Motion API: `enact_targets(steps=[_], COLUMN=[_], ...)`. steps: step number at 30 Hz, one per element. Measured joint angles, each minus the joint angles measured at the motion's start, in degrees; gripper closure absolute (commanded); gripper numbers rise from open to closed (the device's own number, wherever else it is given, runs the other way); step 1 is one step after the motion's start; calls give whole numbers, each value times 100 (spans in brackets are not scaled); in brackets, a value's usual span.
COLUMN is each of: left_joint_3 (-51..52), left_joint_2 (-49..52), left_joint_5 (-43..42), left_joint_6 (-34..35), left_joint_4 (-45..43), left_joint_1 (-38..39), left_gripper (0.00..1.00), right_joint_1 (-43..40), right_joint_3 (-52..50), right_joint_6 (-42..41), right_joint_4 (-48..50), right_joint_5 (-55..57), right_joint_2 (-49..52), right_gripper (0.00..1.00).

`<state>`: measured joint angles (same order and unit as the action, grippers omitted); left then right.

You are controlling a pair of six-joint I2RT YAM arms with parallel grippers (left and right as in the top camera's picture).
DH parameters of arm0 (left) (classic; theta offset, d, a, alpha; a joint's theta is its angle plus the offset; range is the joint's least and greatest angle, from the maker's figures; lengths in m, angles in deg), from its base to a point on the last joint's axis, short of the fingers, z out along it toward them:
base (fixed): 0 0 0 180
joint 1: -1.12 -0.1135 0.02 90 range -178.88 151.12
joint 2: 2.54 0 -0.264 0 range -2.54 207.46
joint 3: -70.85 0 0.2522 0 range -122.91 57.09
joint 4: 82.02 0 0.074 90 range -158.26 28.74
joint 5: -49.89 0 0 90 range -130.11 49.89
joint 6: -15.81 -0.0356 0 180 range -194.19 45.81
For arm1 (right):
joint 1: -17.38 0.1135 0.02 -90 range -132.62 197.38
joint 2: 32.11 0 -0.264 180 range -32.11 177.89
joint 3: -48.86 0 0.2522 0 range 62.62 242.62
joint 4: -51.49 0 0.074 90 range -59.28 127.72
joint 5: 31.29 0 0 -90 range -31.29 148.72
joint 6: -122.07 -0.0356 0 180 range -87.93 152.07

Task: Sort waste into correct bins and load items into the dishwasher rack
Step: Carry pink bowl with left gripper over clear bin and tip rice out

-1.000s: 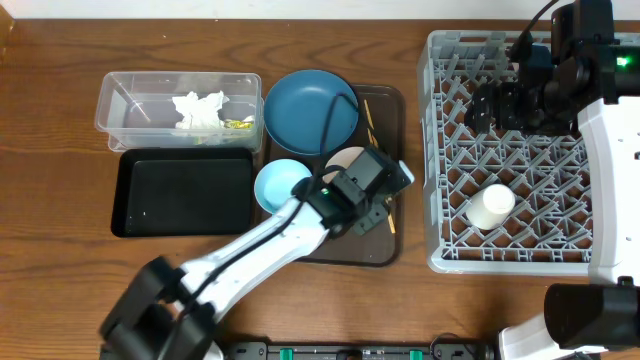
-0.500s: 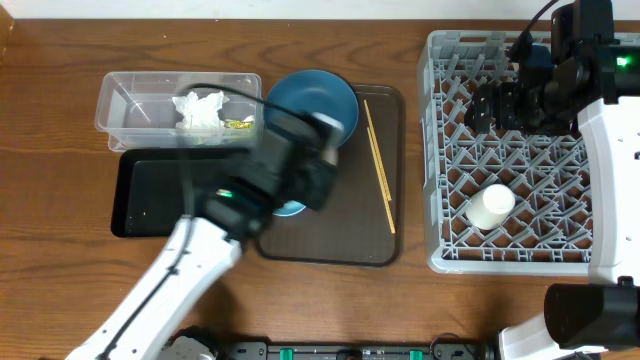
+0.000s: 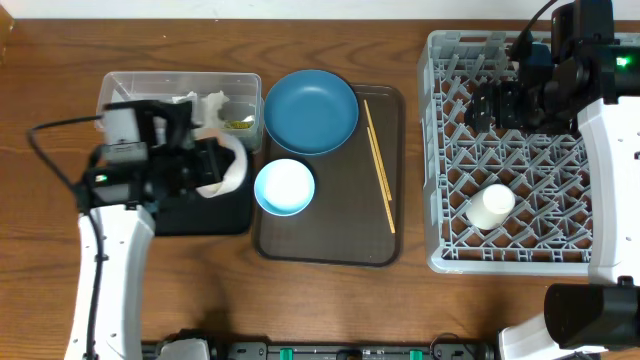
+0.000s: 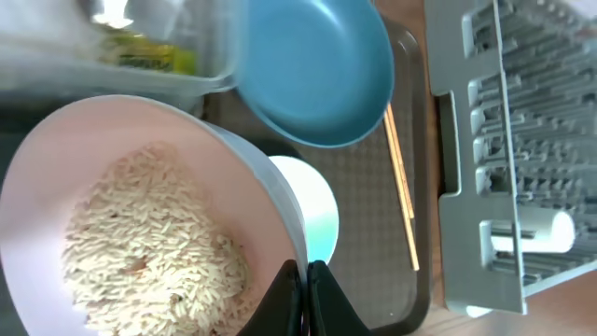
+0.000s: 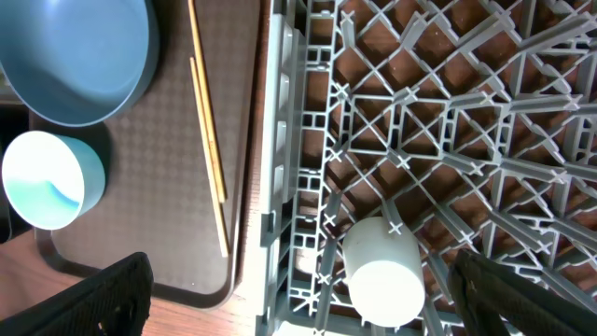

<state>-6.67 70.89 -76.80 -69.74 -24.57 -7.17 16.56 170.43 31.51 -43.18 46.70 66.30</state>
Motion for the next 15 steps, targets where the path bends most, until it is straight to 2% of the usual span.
enact_targets(steps=[6, 15], left_joint_3=[0, 0], left_joint_2=[431, 1635], left_joint_5=[-942, -2699], left_joint_6=[-319, -907], left_joint_4=[98, 133], left_joint_1=[-815, -1460], left_gripper=[94, 94], right_joint_1=[0, 0], right_joint_3=[0, 0], right_joint_6=[0, 0], right_joint_4=[-2, -31], right_joint_5=[2, 0], right_joint_2=[0, 0], right_gripper=[1, 1])
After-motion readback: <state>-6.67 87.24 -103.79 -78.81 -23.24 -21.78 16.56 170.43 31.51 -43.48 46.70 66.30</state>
